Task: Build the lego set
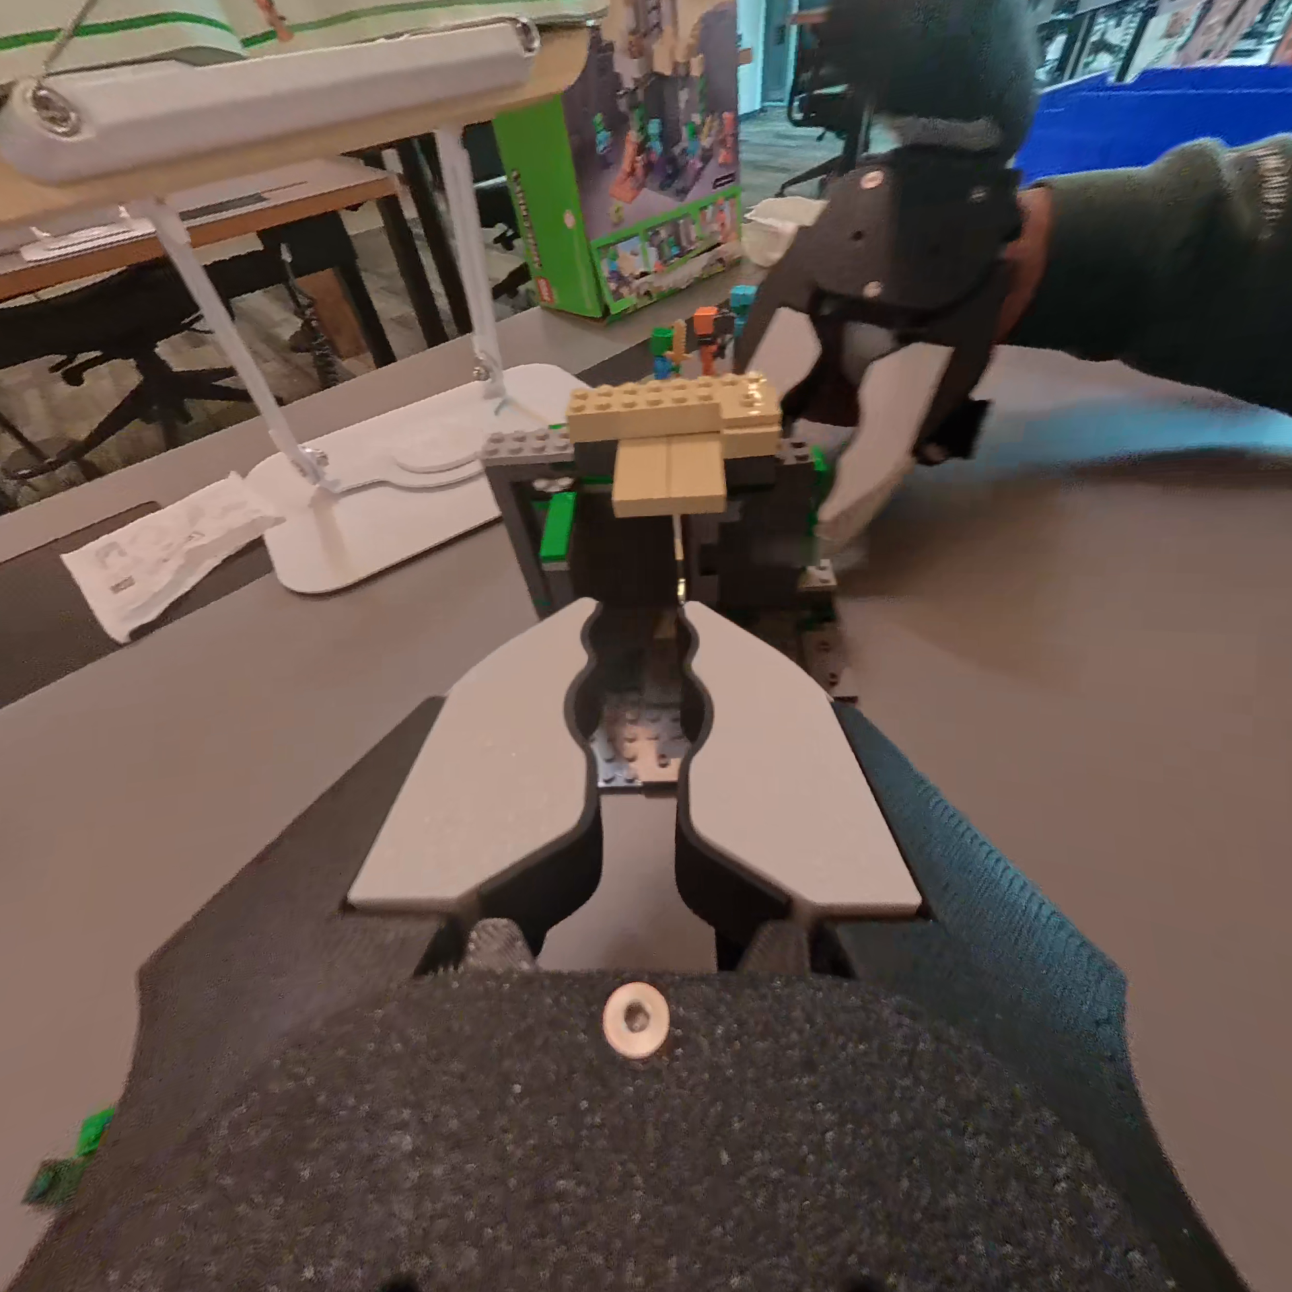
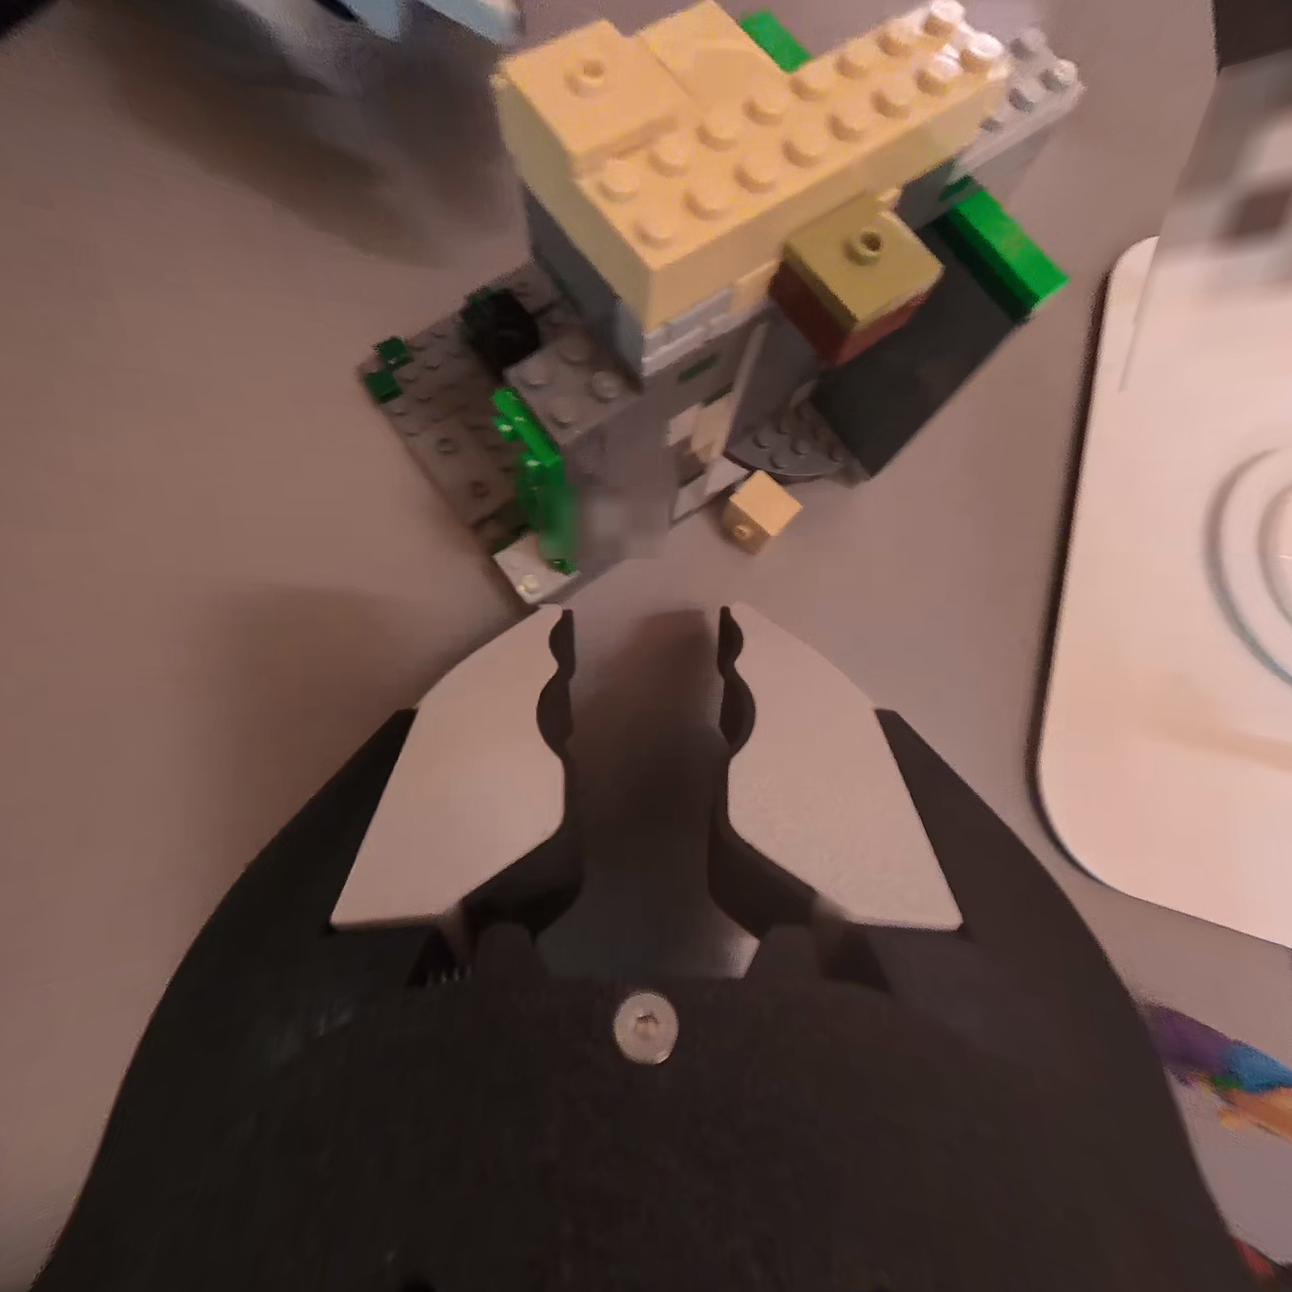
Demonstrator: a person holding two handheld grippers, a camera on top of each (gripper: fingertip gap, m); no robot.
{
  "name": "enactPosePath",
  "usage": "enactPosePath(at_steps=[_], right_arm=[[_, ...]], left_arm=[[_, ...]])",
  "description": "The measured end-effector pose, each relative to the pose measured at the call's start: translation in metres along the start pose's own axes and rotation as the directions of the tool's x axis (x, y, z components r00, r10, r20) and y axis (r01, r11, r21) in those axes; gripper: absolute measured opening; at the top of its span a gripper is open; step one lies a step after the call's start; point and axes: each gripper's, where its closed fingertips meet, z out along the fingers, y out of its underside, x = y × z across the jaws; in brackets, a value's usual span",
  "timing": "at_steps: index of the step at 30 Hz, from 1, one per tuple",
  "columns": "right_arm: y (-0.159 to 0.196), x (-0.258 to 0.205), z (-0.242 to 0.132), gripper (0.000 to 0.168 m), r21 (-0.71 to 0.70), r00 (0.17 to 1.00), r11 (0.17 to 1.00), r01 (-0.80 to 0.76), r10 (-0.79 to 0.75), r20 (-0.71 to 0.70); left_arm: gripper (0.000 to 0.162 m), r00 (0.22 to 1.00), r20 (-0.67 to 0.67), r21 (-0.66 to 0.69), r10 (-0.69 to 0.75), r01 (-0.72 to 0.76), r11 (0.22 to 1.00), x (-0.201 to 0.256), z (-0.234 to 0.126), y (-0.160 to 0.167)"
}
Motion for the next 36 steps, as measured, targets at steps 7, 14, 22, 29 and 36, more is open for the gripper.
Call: enactPosePath(at_steps=[7, 14, 22, 29, 36], right_arm=[[-0.027, -0.012, 0.003, 0.065, 0.140, 0.966, 0.971, -0.193, 0.213, -0.149], [-0.035, 0.002, 0.000, 0.021, 0.234, 0.880, 0.953, -0.194, 0.275, -0.388], [-0.057, -0.027, -0.020, 0.017, 0.373, 0.979, 0.926, -0.067, 0.133, -0.153], [-0.073, -0.112, -0.033, 0.017, 0.444, 1.000, 0.896, -0.017, 0.005, 0.027], [-0.042, -0.135, -0.014, 0.018, 0.290, 1.000, 0.957, -0.017, 0.021, -0.011]], left_arm=[[0.022, 0.997, 0.065, -0.022, -0.033, 0.034, 0.999, -0.029, 0.015, 0.002], [0.022, 0.995, 0.101, 0.009, -0.023, 0.022, 1.000, -0.033, 0.008, -0.008], [0.021, 0.990, 0.133, 0.106, -0.037, 0.022, 0.994, -0.041, -0.024, -0.038], [0.020, 0.998, 0.065, 0.108, -0.027, 0.020, 0.994, -0.029, -0.029, -0.042], [0.020, 0.999, -0.049, 0.041, -0.014, 0.016, 0.999, -0.007, -0.014, -0.024]])
